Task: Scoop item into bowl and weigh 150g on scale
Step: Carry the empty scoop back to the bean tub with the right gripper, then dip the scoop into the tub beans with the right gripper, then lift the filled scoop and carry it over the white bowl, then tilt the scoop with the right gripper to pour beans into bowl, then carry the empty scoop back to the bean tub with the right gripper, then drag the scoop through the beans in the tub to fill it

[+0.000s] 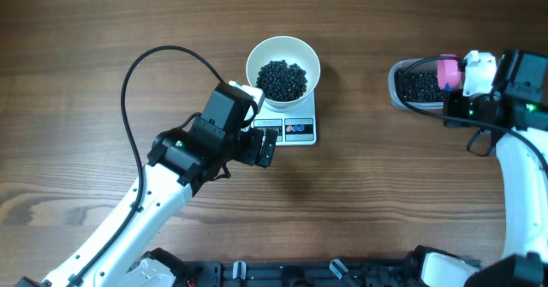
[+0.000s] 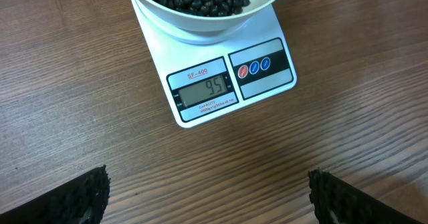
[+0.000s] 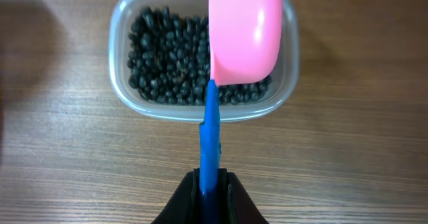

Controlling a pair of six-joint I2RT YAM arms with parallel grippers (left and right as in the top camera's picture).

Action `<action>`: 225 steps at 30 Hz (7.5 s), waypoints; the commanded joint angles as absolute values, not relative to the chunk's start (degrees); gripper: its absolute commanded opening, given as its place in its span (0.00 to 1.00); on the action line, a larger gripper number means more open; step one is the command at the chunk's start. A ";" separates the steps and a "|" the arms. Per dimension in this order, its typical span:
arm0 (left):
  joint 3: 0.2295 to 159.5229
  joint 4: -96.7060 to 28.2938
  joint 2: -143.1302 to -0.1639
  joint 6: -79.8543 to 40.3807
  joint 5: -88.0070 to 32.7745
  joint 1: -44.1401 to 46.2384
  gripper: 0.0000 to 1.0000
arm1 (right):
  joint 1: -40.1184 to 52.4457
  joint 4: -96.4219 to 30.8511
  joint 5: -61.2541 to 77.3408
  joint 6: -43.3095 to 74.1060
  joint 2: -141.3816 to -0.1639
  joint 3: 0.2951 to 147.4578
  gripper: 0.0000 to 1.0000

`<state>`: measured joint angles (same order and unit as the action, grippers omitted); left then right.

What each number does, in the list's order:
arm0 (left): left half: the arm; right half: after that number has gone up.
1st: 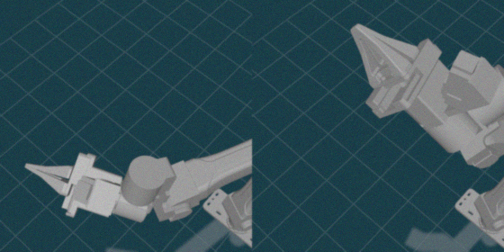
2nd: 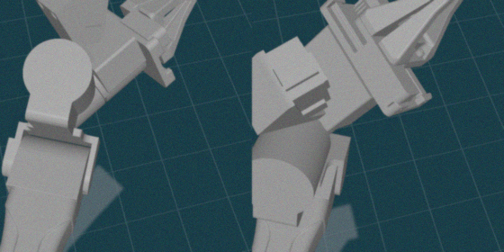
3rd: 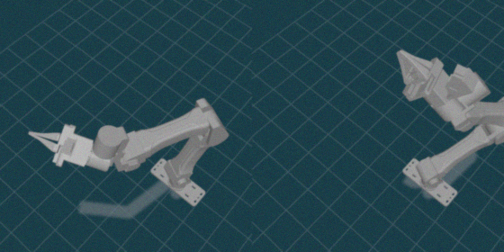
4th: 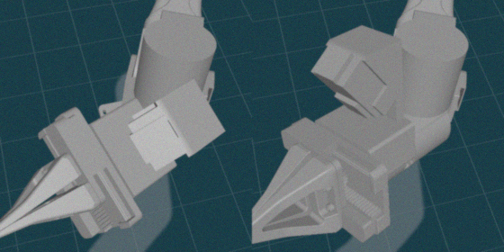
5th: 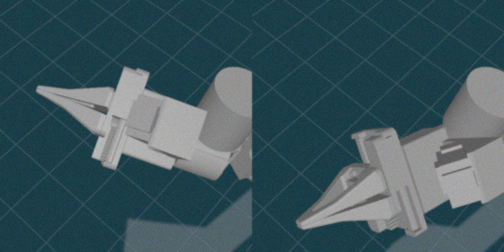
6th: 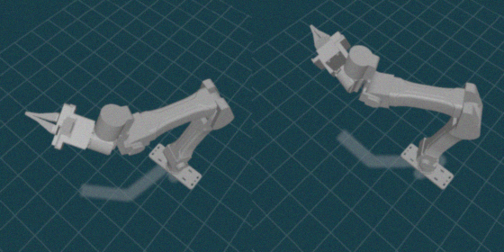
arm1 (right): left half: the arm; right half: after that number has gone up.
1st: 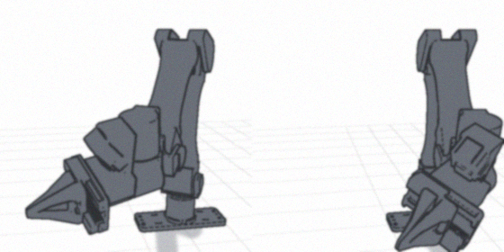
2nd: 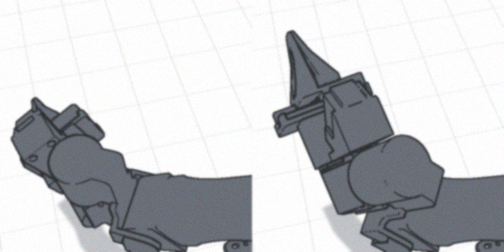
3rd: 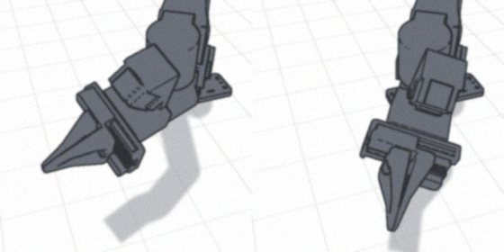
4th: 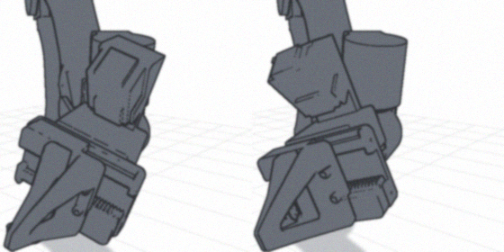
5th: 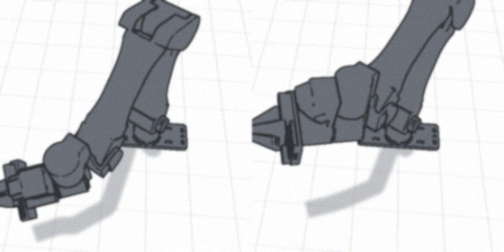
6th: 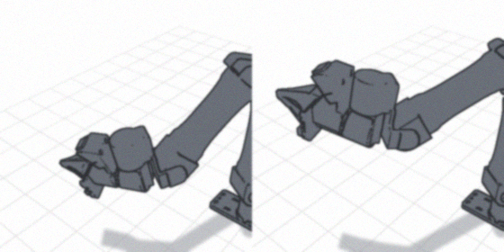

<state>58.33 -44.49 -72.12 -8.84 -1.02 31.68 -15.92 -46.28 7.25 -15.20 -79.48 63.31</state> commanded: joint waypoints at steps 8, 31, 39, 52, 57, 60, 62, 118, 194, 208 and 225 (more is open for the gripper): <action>57.63 -44.36 -72.18 -8.12 -1.48 31.22 1.00 | -14.90 -43.90 4.51 -16.69 -86.76 63.33 0.04; 57.63 -44.36 -72.16 -8.12 -1.48 31.22 1.00 | -5.28 -44.75 0.10 -16.86 -90.72 63.31 0.04; 57.63 -44.36 -72.16 -8.12 -1.50 31.22 1.00 | -5.32 -47.88 12.08 -25.85 -87.92 63.31 0.04; 57.63 -44.36 -72.18 -8.12 -1.50 31.22 1.00 | -11.16 -50.22 24.84 -26.83 -87.90 63.31 0.04; 57.63 -44.36 -72.18 -8.12 -1.50 31.22 1.00 | -16.38 -50.98 27.77 -26.81 -87.92 63.31 0.04; 57.63 -44.36 -72.18 -8.12 -1.50 31.22 1.00 | -16.97 -51.03 29.21 -26.76 -88.42 63.29 0.04; 57.63 -44.36 -72.18 -8.12 -1.50 31.22 1.00 | -16.97 -50.87 29.91 -26.76 -89.32 63.29 0.04; 57.63 -44.36 -72.18 -8.12 -1.48 31.22 1.00 | -3.09 -15.75 70.00 18.44 -90.78 63.29 0.04; 57.63 -44.36 -72.18 -8.12 -1.50 31.22 1.00 | -10.46 -49.76 -1.65 -12.27 -86.72 63.26 0.04; 57.63 -44.36 -72.18 -8.12 -1.48 31.22 1.00 | -9.54 -51.96 5.17 -15.11 -91.46 63.24 0.04; 57.63 -44.36 -72.18 -8.12 -1.50 31.22 1.00 | -9.63 -51.00 10.37 -16.29 -90.35 67.53 0.04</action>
<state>58.33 -44.51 -72.16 -8.84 -1.02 31.68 -9.96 -51.13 8.99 -16.19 -91.94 64.66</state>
